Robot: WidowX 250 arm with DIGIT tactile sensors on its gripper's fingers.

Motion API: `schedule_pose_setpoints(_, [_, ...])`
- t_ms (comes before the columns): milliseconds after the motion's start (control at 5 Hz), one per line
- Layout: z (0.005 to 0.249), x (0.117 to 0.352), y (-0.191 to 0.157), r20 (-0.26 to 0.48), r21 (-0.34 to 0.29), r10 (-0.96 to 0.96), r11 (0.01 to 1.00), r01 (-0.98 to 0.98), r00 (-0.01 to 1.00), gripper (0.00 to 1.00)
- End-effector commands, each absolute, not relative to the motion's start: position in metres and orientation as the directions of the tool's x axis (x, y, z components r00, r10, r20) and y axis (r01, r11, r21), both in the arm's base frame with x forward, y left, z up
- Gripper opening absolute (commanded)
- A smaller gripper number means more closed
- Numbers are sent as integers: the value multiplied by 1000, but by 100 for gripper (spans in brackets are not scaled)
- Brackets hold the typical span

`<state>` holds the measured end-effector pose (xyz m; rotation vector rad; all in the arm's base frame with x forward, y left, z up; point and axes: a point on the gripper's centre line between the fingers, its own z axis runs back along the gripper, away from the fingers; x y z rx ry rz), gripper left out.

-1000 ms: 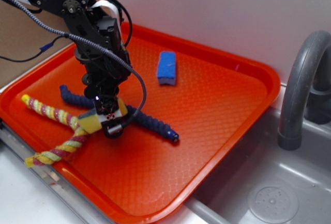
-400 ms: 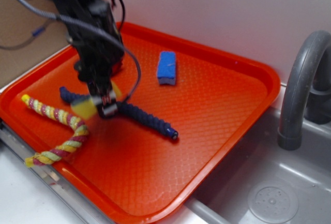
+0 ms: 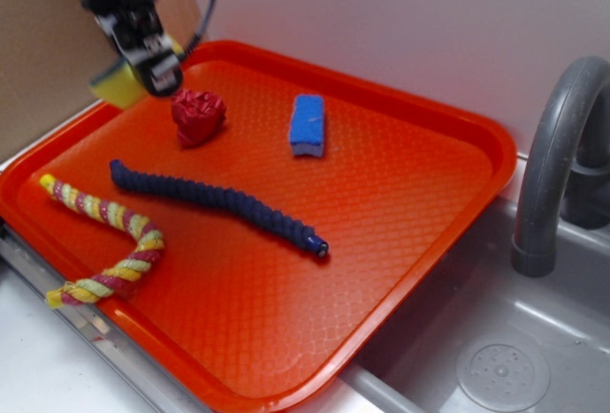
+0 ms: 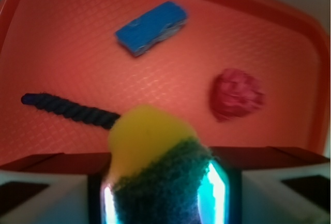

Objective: Grab the green sponge.

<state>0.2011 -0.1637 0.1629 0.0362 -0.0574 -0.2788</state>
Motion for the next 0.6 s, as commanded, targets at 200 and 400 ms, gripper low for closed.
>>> schedule_pose_setpoints(200, [213,182,-118,235,-76,-155,981,177,959,0])
schedule_pose_setpoints(400, [210,185,-119,192,-42,-152,986,163,970,0])
